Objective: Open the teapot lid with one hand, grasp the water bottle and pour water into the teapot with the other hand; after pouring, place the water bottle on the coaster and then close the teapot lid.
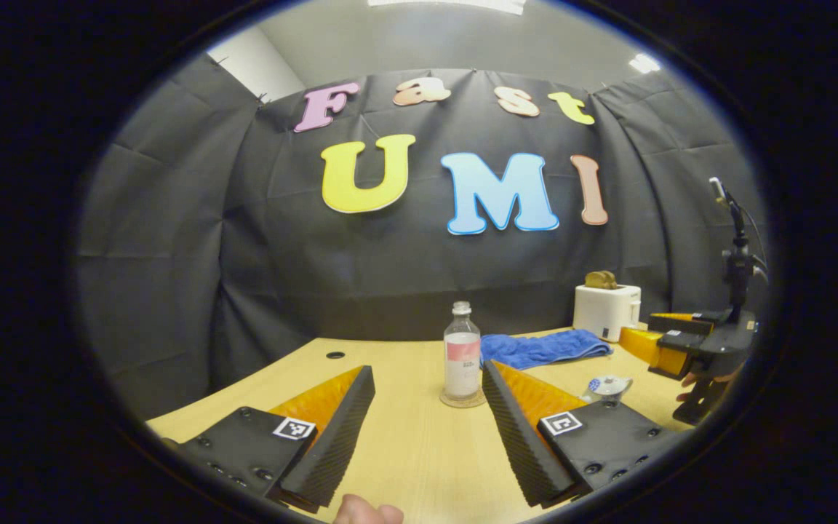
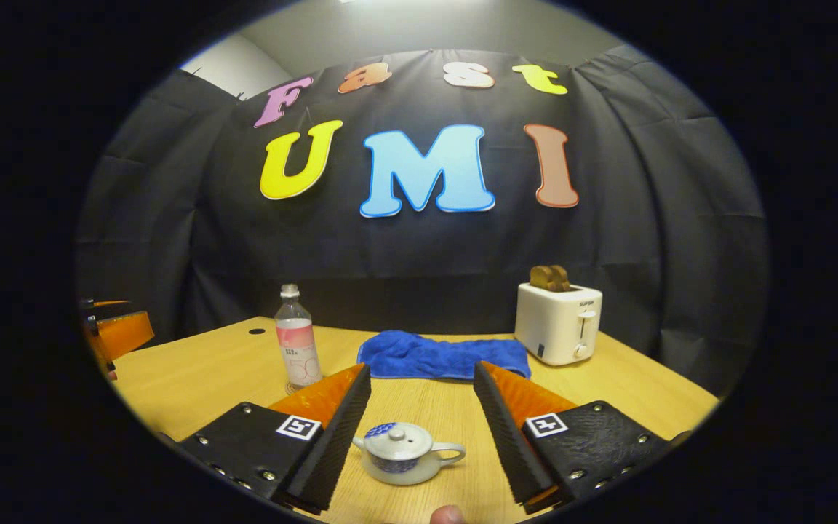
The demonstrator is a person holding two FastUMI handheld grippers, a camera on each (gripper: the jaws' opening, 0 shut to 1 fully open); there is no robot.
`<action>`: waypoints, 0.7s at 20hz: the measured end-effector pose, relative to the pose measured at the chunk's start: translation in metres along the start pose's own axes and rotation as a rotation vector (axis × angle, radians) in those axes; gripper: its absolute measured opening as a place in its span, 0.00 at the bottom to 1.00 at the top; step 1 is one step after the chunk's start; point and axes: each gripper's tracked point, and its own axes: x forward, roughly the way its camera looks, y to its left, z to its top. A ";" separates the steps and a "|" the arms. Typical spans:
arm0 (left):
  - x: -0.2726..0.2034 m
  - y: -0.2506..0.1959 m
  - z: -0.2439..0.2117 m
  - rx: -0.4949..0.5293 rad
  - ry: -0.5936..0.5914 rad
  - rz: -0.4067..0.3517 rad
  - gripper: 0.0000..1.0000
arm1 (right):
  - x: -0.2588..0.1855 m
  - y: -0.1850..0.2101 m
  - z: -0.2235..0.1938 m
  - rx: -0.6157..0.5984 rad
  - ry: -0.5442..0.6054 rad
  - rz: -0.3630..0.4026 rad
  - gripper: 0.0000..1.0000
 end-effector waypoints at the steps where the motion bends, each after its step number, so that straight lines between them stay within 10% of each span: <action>1: -0.002 -0.004 0.000 0.004 -0.006 -0.008 1.00 | -0.009 -0.007 0.012 -0.003 -0.024 -0.020 0.90; 14: -0.059 -0.026 0.022 0.066 -0.076 -0.032 1.00 | -0.120 -0.002 0.032 0.001 -0.100 -0.090 0.90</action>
